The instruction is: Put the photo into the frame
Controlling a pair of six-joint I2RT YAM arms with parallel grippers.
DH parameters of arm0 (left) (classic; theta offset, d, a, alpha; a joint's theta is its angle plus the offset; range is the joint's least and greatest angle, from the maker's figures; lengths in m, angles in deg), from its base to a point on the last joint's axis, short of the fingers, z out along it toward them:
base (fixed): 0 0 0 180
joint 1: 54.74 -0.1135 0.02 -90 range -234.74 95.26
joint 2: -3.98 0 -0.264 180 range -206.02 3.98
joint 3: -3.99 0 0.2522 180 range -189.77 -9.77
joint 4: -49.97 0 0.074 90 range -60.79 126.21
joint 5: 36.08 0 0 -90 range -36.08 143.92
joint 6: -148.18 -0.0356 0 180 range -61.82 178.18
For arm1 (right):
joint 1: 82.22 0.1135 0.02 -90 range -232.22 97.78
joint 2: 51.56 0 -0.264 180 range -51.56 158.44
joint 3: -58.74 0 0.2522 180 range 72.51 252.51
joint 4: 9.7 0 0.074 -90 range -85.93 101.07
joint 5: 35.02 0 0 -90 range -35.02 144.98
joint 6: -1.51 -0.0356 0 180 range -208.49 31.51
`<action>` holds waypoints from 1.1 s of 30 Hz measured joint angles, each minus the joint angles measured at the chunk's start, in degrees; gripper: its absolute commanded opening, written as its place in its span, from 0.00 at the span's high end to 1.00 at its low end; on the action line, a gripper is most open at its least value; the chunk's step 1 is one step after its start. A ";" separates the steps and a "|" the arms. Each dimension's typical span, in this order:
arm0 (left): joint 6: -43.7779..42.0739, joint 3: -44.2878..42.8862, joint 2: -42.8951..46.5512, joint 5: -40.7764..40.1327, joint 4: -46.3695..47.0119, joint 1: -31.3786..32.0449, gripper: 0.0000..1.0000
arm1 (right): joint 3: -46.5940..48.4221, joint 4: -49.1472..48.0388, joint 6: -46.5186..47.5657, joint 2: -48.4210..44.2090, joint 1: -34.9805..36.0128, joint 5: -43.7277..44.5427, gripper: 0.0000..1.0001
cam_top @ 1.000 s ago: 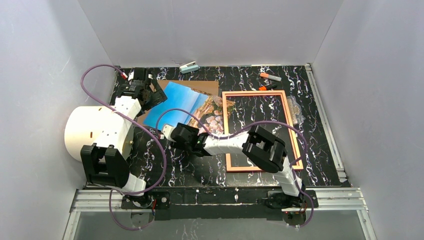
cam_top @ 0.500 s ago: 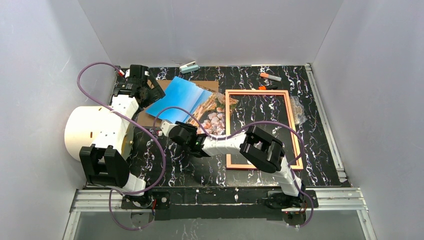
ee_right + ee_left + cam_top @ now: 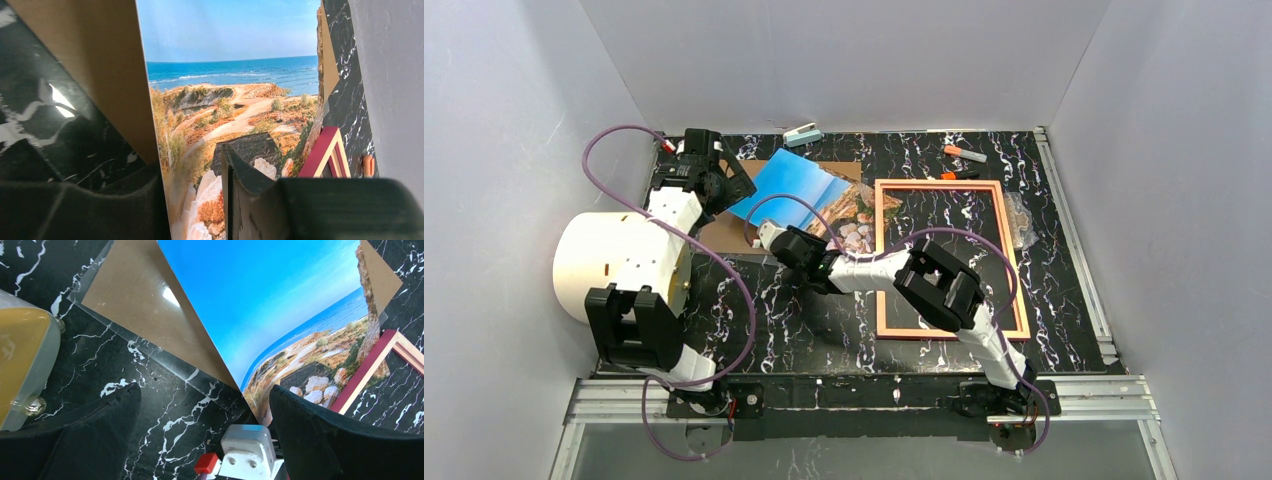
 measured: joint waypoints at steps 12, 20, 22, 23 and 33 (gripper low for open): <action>0.24 -0.96 -2.73 2.80 -1.44 0.00 0.02 | 0.07 0.00 -2.40 0.15 -0.79 -1.81 0.84; 1.57 -6.60 -1.25 1.77 -3.93 0.00 0.02 | 0.07 -0.39 -2.73 0.02 0.22 -2.69 0.99; 2.23 -7.61 0.33 1.49 -4.37 0.00 0.02 | 0.07 -0.96 -2.32 -0.13 0.96 -3.23 0.99; 2.49 -8.09 1.14 1.38 -4.55 0.00 0.02 | 0.04 -1.36 -1.99 -0.20 1.36 -3.50 0.99; 3.48 -10.34 4.94 0.76 -6.27 0.00 0.02 | -2.34 -10.14 6.75 -2.89 5.79 -8.72 0.99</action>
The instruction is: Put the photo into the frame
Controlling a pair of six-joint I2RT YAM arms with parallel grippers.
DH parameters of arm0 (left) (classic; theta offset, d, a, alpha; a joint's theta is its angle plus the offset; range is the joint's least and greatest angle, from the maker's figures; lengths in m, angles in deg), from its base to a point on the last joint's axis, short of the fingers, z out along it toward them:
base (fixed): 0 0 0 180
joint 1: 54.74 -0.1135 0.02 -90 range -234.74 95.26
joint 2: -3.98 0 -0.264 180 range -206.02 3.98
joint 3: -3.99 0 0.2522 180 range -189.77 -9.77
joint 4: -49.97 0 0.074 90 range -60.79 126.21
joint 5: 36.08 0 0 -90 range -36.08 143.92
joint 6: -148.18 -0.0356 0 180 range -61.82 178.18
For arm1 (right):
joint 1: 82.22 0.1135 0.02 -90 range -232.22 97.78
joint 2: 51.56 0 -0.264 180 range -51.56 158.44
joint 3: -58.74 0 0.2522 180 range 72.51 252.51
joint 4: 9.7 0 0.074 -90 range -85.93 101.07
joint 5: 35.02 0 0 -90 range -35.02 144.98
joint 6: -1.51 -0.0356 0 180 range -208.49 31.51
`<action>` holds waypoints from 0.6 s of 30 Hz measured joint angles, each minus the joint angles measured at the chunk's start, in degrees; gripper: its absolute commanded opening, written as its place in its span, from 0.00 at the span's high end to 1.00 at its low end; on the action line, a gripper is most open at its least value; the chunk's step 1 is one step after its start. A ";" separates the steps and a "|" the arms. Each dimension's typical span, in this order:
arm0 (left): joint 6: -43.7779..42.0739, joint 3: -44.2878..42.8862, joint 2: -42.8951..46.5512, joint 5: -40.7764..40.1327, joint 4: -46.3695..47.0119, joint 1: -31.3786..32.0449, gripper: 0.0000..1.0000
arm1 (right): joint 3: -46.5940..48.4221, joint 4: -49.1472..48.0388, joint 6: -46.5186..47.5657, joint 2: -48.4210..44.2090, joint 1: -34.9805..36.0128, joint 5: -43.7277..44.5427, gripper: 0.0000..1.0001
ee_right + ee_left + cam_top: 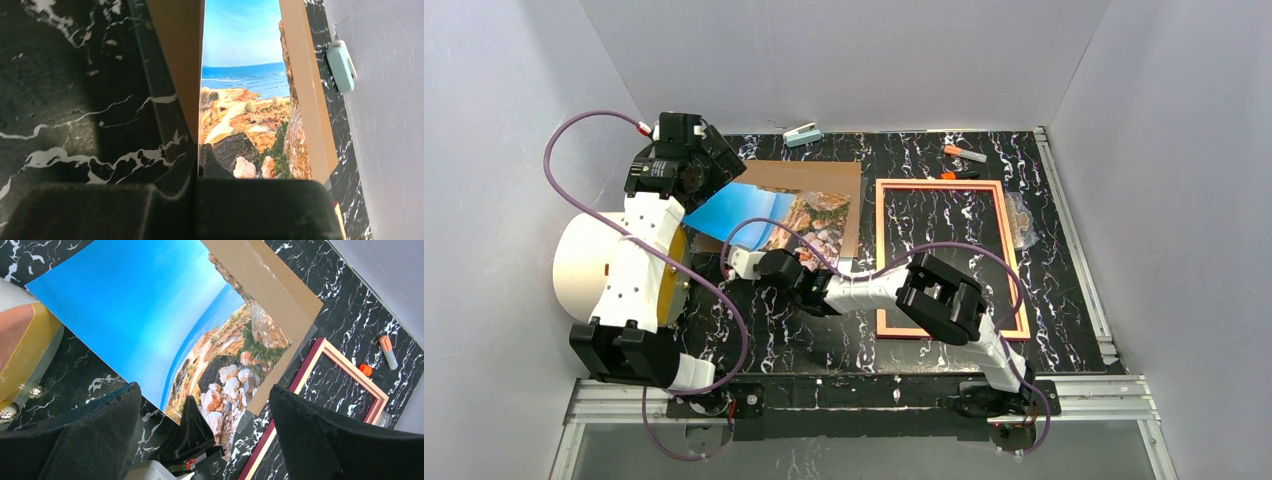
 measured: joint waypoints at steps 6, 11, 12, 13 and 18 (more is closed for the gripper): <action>0.13 0.00 -0.02 0.09 -1.16 0.00 0.02 | -2.45 -2.64 6.67 0.42 -0.96 -4.50 0.99; 0.17 -0.09 -0.90 0.79 -1.40 0.00 0.02 | -1.62 -3.76 8.41 2.05 -4.83 -5.99 0.96; 0.17 -0.11 -1.25 1.03 -1.40 0.00 0.02 | -1.36 -3.72 8.57 2.45 -5.84 -6.36 0.93; 0.20 -0.15 -1.79 1.44 -1.38 0.00 0.02 | -1.11 -3.74 8.66 2.78 -6.71 -6.71 0.90; 0.35 -0.15 -4.44 3.02 -1.22 0.00 0.03 | 1.18 -3.72 8.94 5.03 -10.23 -8.39 0.62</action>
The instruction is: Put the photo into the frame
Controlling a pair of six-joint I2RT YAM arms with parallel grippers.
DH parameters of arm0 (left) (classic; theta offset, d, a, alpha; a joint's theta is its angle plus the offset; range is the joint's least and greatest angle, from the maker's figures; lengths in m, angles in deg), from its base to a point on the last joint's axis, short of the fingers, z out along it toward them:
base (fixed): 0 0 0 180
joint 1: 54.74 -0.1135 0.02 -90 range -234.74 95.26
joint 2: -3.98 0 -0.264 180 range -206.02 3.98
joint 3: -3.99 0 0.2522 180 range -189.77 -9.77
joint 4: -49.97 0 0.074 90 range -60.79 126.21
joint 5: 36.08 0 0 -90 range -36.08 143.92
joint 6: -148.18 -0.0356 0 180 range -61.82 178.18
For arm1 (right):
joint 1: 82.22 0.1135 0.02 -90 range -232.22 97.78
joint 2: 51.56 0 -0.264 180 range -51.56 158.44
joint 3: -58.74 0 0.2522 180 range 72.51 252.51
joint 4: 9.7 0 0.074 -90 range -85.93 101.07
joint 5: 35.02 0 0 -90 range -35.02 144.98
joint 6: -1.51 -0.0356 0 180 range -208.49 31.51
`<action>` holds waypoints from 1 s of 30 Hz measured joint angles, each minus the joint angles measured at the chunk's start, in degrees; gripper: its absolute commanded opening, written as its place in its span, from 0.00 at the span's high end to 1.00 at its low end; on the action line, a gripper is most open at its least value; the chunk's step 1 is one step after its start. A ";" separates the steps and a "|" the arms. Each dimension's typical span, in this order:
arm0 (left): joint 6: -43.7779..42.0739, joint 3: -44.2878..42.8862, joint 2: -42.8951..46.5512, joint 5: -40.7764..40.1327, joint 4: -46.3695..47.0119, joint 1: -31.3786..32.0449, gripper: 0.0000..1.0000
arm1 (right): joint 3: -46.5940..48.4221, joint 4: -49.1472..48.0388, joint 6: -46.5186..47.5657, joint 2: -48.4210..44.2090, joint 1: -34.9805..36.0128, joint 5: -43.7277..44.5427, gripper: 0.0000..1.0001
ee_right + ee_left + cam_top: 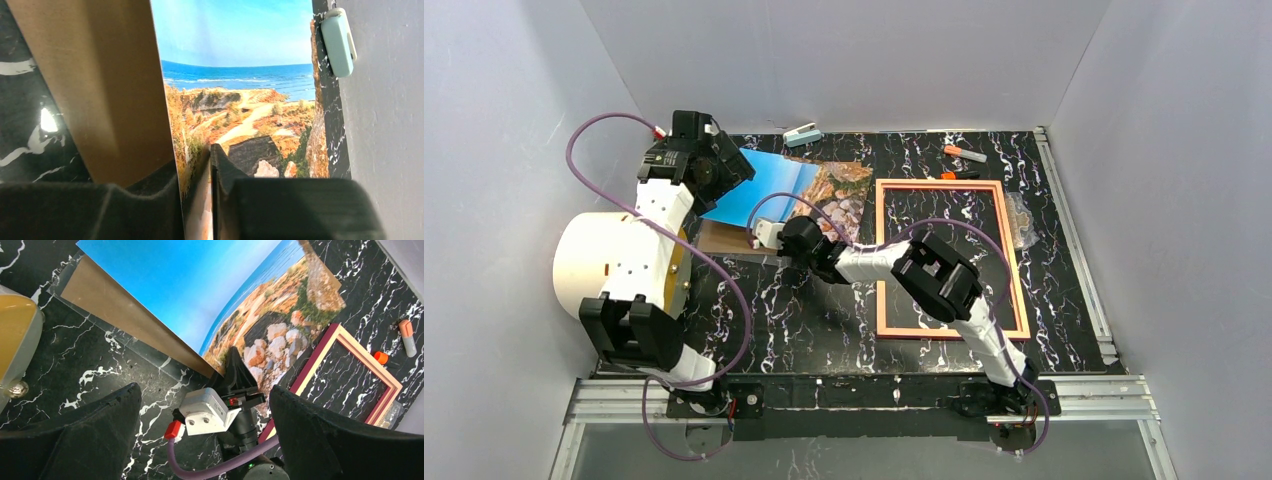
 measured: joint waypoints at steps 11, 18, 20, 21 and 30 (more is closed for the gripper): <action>-0.81 -0.35 -3.52 2.01 0.20 0.00 0.02 | 5.95 8.74 -11.28 -0.50 -0.52 -8.52 0.14; -2.93 -1.22 -3.48 3.85 1.25 0.00 0.02 | -4.61 12.59 -25.59 -12.15 -0.28 -14.05 0.15; -3.78 -0.92 -3.43 5.53 2.21 0.00 0.03 | -9.07 13.07 -32.35 -17.07 -0.63 -15.76 0.21; -4.17 -0.48 -3.39 6.38 2.84 0.00 0.04 | -11.50 13.00 -36.04 -19.52 -1.03 -16.98 0.24; -6.43 11.37 -3.52 13.92 10.38 0.31 0.37 | -27.52 17.70 -70.40 -32.74 -15.15 -24.92 0.39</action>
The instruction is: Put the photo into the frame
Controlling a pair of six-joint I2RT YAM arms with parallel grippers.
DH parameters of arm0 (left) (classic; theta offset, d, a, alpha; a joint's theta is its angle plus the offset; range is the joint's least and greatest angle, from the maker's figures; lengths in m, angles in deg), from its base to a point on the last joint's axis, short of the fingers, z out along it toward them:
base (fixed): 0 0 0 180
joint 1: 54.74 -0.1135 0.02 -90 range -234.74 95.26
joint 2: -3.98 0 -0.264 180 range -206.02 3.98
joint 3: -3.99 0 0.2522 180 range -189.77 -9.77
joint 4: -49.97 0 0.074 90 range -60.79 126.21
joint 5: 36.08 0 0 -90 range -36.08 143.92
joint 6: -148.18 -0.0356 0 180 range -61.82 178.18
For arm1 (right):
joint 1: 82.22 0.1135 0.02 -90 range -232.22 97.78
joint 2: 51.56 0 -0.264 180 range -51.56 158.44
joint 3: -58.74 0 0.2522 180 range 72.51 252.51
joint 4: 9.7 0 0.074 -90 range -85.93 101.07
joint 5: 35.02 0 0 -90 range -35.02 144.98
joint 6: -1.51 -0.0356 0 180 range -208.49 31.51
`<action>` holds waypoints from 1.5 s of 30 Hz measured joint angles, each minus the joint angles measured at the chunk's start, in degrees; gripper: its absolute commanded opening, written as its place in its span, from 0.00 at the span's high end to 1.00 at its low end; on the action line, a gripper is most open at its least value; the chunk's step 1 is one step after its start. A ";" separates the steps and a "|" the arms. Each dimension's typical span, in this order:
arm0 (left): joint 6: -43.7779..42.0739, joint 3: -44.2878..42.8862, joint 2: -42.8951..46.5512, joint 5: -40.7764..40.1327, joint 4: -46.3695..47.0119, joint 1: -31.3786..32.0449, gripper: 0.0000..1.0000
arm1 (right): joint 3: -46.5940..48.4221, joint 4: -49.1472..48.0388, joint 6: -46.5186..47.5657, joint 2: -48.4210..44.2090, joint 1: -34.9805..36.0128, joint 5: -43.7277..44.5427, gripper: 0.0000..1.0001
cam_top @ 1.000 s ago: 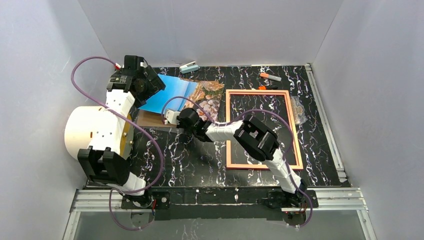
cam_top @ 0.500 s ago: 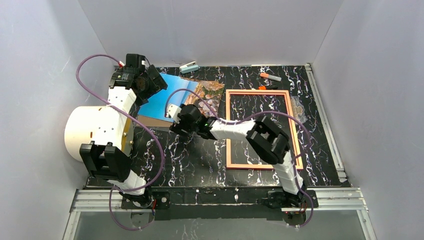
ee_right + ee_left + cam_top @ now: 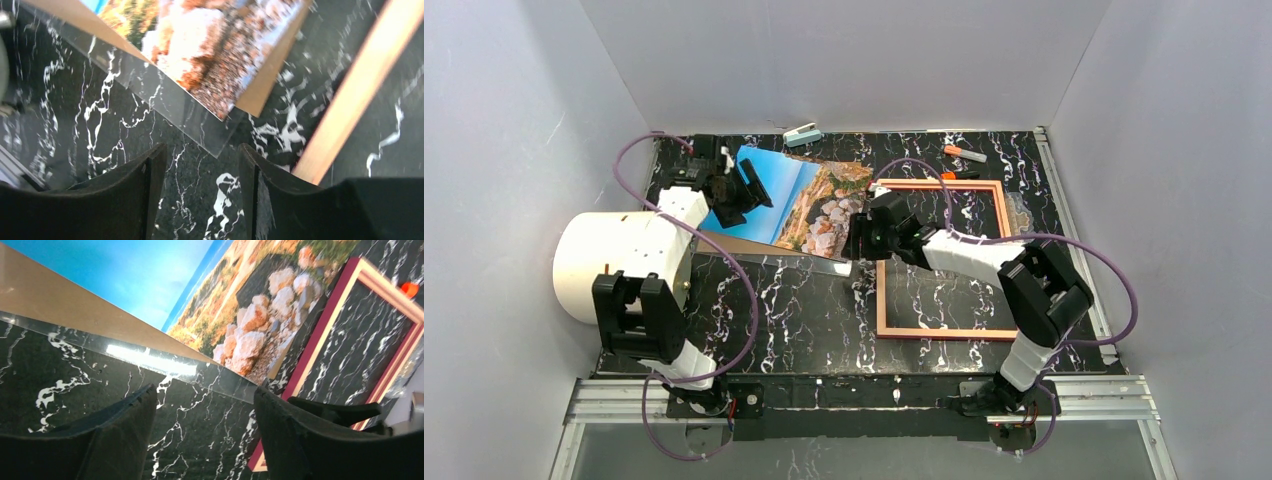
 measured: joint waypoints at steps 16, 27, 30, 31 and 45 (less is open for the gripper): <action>-2.47 18.10 -6.95 -4.22 16.96 9.70 0.70 | 3.26 12.96 -19.52 5.40 -1.60 1.70 0.42; -2.91 21.42 -10.34 -14.95 21.94 9.70 0.75 | 4.63 10.75 -20.55 8.09 -2.40 -1.11 0.42; -2.86 21.57 -10.36 -16.24 22.73 9.81 0.75 | 4.59 10.27 -20.63 8.22 -2.69 -1.92 0.41; -2.78 21.75 -10.38 -16.52 22.99 9.88 0.76 | 4.46 9.77 -20.74 8.28 -2.78 -2.25 0.40; -1.68 23.34 -9.77 -16.52 24.98 9.90 0.77 | 0.61 -2.03 -24.00 9.20 -3.43 -11.06 0.31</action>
